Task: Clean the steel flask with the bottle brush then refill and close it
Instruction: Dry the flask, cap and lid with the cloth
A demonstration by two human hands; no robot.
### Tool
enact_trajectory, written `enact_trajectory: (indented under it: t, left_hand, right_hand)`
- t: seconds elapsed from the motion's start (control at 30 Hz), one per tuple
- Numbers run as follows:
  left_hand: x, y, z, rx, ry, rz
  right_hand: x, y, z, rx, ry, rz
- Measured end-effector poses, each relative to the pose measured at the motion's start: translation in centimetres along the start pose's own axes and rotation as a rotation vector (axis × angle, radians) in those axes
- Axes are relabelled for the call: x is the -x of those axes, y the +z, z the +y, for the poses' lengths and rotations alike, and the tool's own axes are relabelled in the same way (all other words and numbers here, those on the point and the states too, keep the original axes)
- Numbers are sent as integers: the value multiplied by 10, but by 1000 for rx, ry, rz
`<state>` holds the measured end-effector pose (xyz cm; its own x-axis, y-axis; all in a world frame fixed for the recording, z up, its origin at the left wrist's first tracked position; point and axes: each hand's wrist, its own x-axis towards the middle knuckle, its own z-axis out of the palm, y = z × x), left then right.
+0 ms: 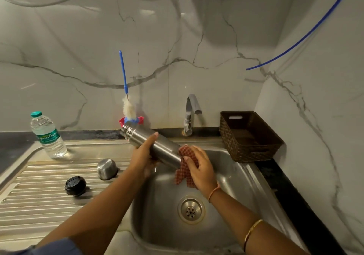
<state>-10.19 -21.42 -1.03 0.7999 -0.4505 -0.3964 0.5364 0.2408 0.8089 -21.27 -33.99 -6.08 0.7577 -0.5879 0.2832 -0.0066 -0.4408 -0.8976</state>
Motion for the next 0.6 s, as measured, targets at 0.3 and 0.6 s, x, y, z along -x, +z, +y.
enact_trajectory:
  t: [0.3, 0.6]
  left_hand:
    - [5, 14, -22, 531, -272, 35]
    - [-2, 39, -44, 526, -413, 42]
  right_hand:
    - [14, 12, -26, -14, -8, 256]
    - [-9, -49, -23, 215, -210, 24]
